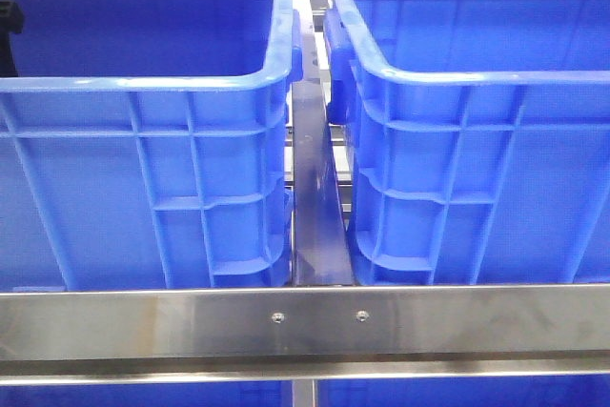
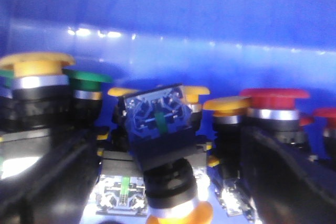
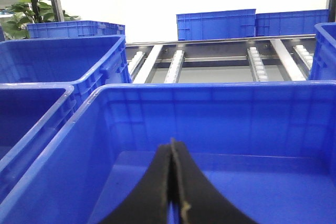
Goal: Pick red and yellow buttons and place in box
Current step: 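Lift the yellow button out of the bin with the left gripper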
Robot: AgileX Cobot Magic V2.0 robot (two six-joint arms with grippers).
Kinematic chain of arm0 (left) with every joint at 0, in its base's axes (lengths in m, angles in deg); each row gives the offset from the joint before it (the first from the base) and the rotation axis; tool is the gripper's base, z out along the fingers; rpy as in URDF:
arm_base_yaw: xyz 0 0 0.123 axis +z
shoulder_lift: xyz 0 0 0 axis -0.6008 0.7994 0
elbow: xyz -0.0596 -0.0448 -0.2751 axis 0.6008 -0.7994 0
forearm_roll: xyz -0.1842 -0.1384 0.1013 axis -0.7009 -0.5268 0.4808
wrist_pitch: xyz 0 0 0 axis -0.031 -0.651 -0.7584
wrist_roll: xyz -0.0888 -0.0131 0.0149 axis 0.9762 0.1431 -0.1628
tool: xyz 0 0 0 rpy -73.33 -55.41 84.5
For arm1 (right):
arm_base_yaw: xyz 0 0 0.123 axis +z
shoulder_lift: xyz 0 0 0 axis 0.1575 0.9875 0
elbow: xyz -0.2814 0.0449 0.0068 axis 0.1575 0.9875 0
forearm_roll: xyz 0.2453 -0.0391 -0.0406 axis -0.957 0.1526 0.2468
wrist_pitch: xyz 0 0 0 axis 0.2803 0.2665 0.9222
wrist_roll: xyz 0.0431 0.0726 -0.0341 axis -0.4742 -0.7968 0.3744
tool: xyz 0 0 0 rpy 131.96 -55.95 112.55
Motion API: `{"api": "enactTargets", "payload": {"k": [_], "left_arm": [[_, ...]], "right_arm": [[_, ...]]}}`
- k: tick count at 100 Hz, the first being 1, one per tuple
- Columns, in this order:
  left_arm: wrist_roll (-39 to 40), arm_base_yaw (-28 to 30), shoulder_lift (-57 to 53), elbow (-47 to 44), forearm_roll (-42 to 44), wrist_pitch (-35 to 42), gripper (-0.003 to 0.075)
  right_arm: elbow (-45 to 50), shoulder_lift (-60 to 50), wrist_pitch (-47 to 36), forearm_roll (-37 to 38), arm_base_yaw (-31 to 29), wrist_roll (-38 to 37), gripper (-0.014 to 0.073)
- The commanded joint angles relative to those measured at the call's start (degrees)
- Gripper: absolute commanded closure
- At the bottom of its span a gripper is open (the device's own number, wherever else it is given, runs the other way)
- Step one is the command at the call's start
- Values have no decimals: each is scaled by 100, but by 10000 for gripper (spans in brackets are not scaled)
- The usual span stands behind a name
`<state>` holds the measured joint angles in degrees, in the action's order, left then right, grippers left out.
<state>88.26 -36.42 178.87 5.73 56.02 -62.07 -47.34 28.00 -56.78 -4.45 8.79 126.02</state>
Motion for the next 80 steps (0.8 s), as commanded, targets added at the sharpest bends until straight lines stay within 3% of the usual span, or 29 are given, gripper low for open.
{"api": "enactTargets", "payload": {"k": [1, 37, 49, 73, 80], "left_arm": [[62, 11, -175, 186, -13, 376, 206], [62, 11, 59, 186, -13, 445, 234], [62, 11, 66, 186, -13, 472, 351], [40, 11, -115, 186, 17, 472, 742], [28, 11, -241, 186, 64, 427, 739]], "right_arm": [[-136, 25, -113, -21, -24, 60, 660], [-136, 25, -113, -21, -24, 60, 660], [-136, 25, -113, -21, -24, 60, 660], [-136, 25, -113, -21, -24, 60, 660], [-136, 25, -113, -21, -24, 60, 660]]}}
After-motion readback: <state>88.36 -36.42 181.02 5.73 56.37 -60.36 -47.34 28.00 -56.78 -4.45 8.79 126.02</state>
